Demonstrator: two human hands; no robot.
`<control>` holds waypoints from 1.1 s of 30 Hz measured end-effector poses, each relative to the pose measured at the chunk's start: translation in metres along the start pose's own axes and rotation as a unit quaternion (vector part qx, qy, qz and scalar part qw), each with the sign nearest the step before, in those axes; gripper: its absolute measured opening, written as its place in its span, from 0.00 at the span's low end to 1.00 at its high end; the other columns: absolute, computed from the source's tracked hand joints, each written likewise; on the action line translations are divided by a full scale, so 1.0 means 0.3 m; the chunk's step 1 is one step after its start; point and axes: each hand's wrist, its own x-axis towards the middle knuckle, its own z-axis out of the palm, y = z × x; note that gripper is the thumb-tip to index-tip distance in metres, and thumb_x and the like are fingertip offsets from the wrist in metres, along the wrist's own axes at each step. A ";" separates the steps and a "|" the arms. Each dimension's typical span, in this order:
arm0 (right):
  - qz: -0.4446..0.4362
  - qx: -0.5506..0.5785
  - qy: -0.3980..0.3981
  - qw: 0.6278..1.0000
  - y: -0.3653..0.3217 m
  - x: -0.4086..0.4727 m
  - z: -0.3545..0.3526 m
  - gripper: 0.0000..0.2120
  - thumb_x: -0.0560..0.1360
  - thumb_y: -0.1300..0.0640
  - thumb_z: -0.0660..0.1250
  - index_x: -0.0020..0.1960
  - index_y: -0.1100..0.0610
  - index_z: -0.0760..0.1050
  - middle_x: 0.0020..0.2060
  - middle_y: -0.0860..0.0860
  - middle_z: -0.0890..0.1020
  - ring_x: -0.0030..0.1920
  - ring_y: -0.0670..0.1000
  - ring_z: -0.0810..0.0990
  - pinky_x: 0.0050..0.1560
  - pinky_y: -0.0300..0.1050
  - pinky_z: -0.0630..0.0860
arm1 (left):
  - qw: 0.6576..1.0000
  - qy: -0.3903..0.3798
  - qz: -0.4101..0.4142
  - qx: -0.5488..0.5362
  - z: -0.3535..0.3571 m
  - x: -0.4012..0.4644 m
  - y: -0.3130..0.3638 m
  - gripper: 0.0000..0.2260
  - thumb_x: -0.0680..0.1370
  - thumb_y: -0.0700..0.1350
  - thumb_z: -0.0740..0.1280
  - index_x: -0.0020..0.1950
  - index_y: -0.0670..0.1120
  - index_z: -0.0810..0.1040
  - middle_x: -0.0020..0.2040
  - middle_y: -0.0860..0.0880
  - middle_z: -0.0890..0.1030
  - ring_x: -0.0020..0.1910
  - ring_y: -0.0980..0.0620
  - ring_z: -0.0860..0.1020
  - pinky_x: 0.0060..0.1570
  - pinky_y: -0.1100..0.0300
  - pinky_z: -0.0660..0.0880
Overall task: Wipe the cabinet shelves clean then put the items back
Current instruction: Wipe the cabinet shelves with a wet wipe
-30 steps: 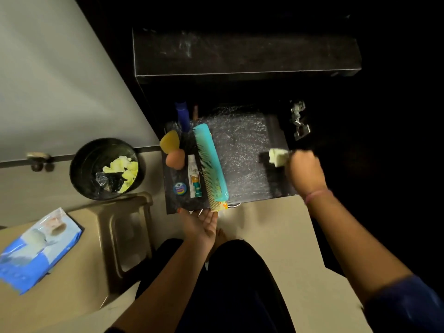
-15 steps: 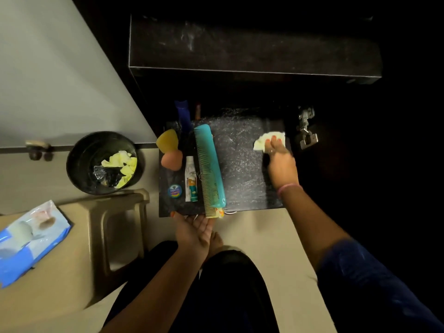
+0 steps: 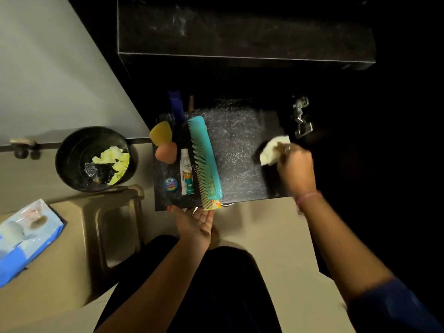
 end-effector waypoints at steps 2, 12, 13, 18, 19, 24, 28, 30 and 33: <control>-0.038 0.030 -0.001 0.999 -0.048 0.188 0.023 0.13 0.72 0.69 0.61 0.53 0.66 0.80 0.54 0.62 0.81 0.54 0.60 0.80 0.59 0.45 0.73 | 1.000 -0.006 -0.001 0.003 0.001 0.001 0.001 0.35 0.77 0.67 0.45 0.73 0.43 0.64 0.74 0.41 0.61 0.73 0.44 0.62 0.64 0.55 0.67; -0.033 -0.020 0.001 0.999 -0.069 0.194 0.200 0.20 0.73 0.74 0.56 0.62 0.64 0.74 0.65 0.62 0.74 0.62 0.62 0.76 0.61 0.51 0.74 | 1.000 -0.005 -0.002 0.003 -0.021 0.029 0.000 0.36 0.77 0.67 0.48 0.71 0.40 0.66 0.69 0.41 0.72 0.67 0.44 0.71 0.68 0.50 0.67; -0.044 -0.031 -0.004 0.999 -0.039 0.122 0.209 0.22 0.71 0.76 0.57 0.62 0.64 0.75 0.65 0.62 0.74 0.61 0.62 0.76 0.60 0.51 0.74 | 1.000 -0.002 -0.002 0.006 -0.019 0.029 0.000 0.36 0.77 0.67 0.48 0.71 0.40 0.66 0.69 0.40 0.71 0.67 0.44 0.71 0.68 0.50 0.67; -0.075 -0.091 -0.079 0.990 0.077 -0.252 0.177 0.25 0.53 0.79 0.72 0.48 0.64 0.82 0.51 0.61 0.83 0.44 0.60 0.84 0.40 0.48 0.82 | 1.000 0.011 0.002 0.013 -0.004 0.016 -0.002 0.36 0.77 0.67 0.47 0.71 0.40 0.67 0.70 0.41 0.70 0.68 0.45 0.71 0.66 0.52 0.69; -0.084 -0.122 -0.106 0.983 0.071 -0.277 0.146 0.26 0.52 0.79 0.73 0.48 0.63 0.82 0.47 0.60 0.84 0.42 0.58 0.85 0.37 0.45 0.81 | 1.000 0.011 0.001 0.014 -0.003 0.016 -0.002 0.36 0.77 0.67 0.47 0.71 0.40 0.67 0.70 0.42 0.70 0.68 0.45 0.71 0.66 0.52 0.70; -0.031 -0.158 -0.178 0.971 -0.024 -0.131 -0.009 0.16 0.74 0.69 0.59 0.56 0.60 0.78 0.48 0.62 0.82 0.51 0.63 0.81 0.52 0.53 0.76 | 1.000 0.004 -0.006 0.024 -0.001 0.000 0.008 0.37 0.77 0.67 0.46 0.72 0.41 0.66 0.71 0.41 0.69 0.68 0.45 0.70 0.68 0.51 0.68; -0.033 -0.100 -0.037 0.994 -0.091 0.268 0.015 0.14 0.75 0.69 0.58 0.56 0.64 0.78 0.50 0.63 0.82 0.52 0.64 0.80 0.55 0.54 0.76 | 1.000 -0.012 -0.006 0.014 -0.022 0.023 0.002 0.36 0.76 0.68 0.47 0.71 0.42 0.66 0.70 0.41 0.70 0.68 0.43 0.71 0.66 0.51 0.69; -0.039 -0.095 -0.062 0.993 -0.137 0.420 0.062 0.15 0.77 0.68 0.56 0.61 0.66 0.74 0.57 0.66 0.78 0.58 0.65 0.76 0.60 0.54 0.71 | 1.000 -0.018 -0.003 0.004 -0.032 0.039 -0.002 0.36 0.76 0.68 0.47 0.71 0.42 0.67 0.68 0.41 0.73 0.66 0.43 0.72 0.66 0.50 0.69; -0.043 -0.095 -0.071 0.992 -0.194 0.468 0.147 0.17 0.79 0.67 0.53 0.65 0.68 0.70 0.63 0.67 0.73 0.63 0.65 0.72 0.63 0.55 0.67 | 1.000 -0.024 -0.001 -0.008 -0.042 0.051 -0.006 0.36 0.76 0.68 0.49 0.71 0.41 0.66 0.68 0.41 0.73 0.67 0.43 0.72 0.66 0.50 0.68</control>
